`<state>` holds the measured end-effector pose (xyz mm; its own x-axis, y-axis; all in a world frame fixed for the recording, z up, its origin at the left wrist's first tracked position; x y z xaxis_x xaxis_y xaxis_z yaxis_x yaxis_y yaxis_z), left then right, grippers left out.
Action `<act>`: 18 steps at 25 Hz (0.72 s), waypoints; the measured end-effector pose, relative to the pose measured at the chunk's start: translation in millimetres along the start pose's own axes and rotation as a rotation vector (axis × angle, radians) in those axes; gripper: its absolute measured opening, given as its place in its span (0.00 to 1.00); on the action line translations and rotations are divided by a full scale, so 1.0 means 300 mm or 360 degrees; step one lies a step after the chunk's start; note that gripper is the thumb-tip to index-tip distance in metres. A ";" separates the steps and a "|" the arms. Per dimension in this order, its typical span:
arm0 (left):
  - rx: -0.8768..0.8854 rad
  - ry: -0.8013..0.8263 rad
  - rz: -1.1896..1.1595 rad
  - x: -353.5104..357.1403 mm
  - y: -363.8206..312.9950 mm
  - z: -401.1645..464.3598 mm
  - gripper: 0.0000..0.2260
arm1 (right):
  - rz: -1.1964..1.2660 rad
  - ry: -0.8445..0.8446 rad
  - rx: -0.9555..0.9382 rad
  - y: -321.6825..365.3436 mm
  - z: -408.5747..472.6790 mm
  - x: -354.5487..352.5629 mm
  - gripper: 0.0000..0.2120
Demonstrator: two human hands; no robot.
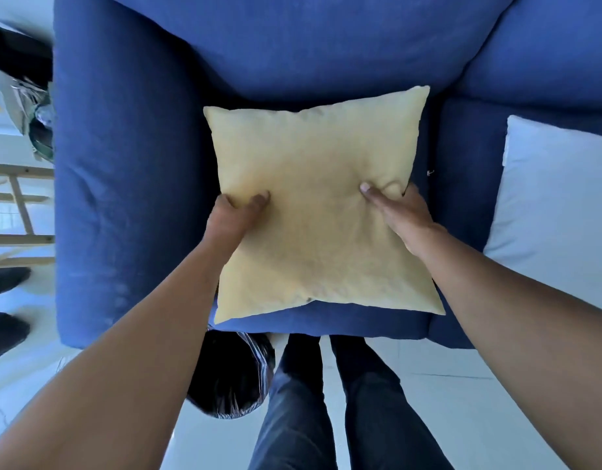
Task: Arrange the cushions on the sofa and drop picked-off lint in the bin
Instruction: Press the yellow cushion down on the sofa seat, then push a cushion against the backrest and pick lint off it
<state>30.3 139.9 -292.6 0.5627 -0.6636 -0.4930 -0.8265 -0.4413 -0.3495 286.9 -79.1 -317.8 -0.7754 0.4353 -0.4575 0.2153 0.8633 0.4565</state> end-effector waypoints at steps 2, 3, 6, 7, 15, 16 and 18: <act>-0.0234 0.0119 -0.0323 0.016 0.086 0.046 0.45 | 0.0099 -0.0001 0.0064 -0.036 0.025 0.018 0.58; -0.0293 0.0184 -0.0432 0.029 0.099 0.039 0.44 | 0.0167 -0.0012 0.0062 -0.034 0.028 0.015 0.56; -0.0137 0.0249 -0.0578 0.053 0.018 -0.018 0.24 | 0.0392 -0.0101 -0.0107 0.027 -0.001 -0.039 0.36; -0.0061 0.0236 -0.0586 0.053 -0.015 -0.045 0.21 | 0.0455 -0.0162 -0.0179 0.038 -0.014 -0.070 0.32; 0.0135 0.0337 -0.0164 0.217 -0.058 -0.078 0.31 | 0.0367 -0.0506 -0.0013 -0.151 -0.057 -0.208 0.30; 0.0131 0.0374 -0.0121 0.227 -0.051 -0.070 0.33 | 0.0278 -0.0514 0.0009 -0.148 -0.049 -0.203 0.29; 0.0121 0.0353 -0.0156 0.196 -0.028 -0.044 0.28 | -0.0025 -0.0581 -0.0152 -0.067 -0.058 -0.196 0.28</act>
<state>70.1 96.6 -308.2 0.6163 -0.7398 -0.2699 -0.7600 -0.4688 -0.4502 317.9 -126.4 -286.6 -0.5119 0.4996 -0.6988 0.1356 0.8503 0.5086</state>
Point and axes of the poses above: each hand's wrist, its own z-axis towards the middle knuckle, its own x-axis out of the palm, y = z × x, the point moved 8 cm from there along z, towards the middle knuckle, and after that the axes turned 4 degrees about -x, right-handed, at the moved point
